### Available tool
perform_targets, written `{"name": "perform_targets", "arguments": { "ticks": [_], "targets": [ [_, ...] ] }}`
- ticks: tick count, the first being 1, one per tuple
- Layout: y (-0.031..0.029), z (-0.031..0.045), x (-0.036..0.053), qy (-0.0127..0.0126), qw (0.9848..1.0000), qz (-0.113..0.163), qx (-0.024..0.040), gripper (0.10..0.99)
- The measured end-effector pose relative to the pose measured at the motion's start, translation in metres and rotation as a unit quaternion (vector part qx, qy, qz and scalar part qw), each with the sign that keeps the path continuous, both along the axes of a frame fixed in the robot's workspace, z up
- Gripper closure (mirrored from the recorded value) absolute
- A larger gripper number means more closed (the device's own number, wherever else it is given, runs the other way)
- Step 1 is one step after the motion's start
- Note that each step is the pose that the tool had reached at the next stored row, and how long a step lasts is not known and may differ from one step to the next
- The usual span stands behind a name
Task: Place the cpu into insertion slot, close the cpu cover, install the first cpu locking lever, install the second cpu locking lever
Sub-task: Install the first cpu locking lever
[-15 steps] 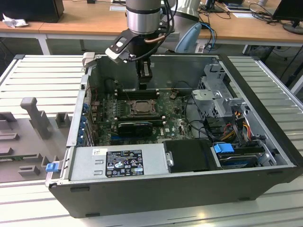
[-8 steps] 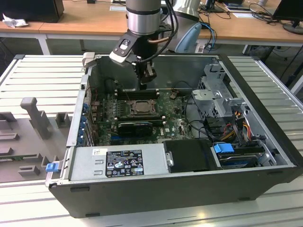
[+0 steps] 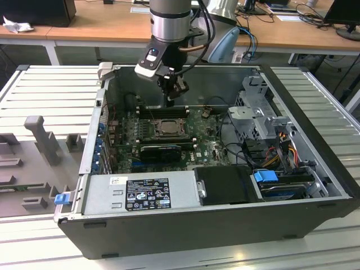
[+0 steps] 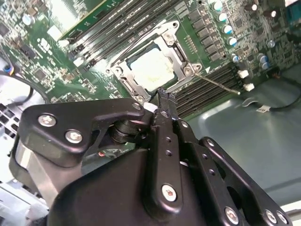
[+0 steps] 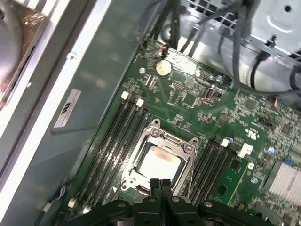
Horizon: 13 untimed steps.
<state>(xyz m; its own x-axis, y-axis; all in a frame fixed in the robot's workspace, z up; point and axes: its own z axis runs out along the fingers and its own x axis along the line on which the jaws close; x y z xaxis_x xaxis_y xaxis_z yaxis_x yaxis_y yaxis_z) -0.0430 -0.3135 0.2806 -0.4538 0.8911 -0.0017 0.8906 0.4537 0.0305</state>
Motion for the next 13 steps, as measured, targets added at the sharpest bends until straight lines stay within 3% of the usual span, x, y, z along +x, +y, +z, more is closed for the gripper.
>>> {"name": "perform_targets", "arguments": {
  "ticks": [7,13],
  "targets": [
    [0.0,0.0,0.0,0.0,0.9994,0.035,0.0,0.98],
    [0.0,0.0,0.0,0.0,0.9969,0.079,0.0,0.98]
  ]
}}
